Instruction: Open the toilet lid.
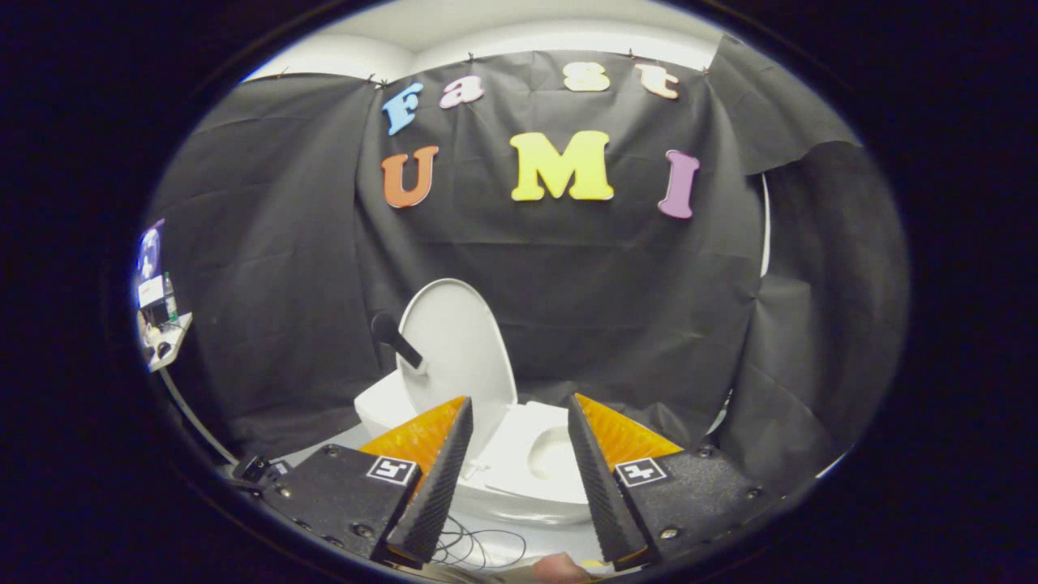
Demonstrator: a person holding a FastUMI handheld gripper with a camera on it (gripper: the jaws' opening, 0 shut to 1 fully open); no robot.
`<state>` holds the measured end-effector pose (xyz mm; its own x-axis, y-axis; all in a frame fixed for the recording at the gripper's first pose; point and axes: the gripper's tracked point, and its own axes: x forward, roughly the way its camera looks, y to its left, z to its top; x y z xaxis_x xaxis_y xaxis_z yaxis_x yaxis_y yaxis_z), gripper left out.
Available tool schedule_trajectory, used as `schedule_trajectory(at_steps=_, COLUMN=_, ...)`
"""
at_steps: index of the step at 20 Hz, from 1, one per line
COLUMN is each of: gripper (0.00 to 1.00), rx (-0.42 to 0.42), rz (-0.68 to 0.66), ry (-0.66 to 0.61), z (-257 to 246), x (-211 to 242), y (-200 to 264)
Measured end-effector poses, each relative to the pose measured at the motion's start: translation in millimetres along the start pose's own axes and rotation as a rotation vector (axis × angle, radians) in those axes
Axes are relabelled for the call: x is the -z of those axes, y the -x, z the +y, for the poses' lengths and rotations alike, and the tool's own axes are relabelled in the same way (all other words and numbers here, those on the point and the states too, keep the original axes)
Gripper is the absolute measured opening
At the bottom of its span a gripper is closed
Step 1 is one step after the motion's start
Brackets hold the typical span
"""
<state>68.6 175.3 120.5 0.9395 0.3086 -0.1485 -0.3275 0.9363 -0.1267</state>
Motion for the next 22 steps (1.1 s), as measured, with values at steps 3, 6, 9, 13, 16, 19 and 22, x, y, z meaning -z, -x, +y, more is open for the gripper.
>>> schedule_trajectory(at_steps=3, gripper=0.75, rx=0.032, rz=-0.022, ry=-0.013, z=-21.2, x=17.8, y=12.6)
schedule_trajectory(at_steps=6, gripper=0.75, rx=0.039, rz=-0.050, ry=-0.056, z=-34.9, x=32.6, y=31.2)
schedule_trajectory(at_steps=9, gripper=0.80, rx=0.059, rz=-0.078, ry=-0.072, z=-49.8, x=45.4, y=52.3)
schedule_trajectory(at_steps=13, gripper=0.80, rx=0.105, rz=-0.140, ry=-0.107, z=-71.2, x=52.3, y=79.5)
schedule_trajectory(at_steps=16, gripper=0.81, rx=0.141, rz=-0.164, ry=-0.122, z=-86.1, x=65.3, y=92.5)
schedule_trajectory(at_steps=19, gripper=0.87, rx=0.154, rz=-0.150, ry=-0.139, z=-93.5, x=84.4, y=103.0)
schedule_trajectory(at_steps=22, gripper=0.98, rx=0.169, rz=-0.130, ry=-0.155, z=-101.1, x=105.7, y=111.5)
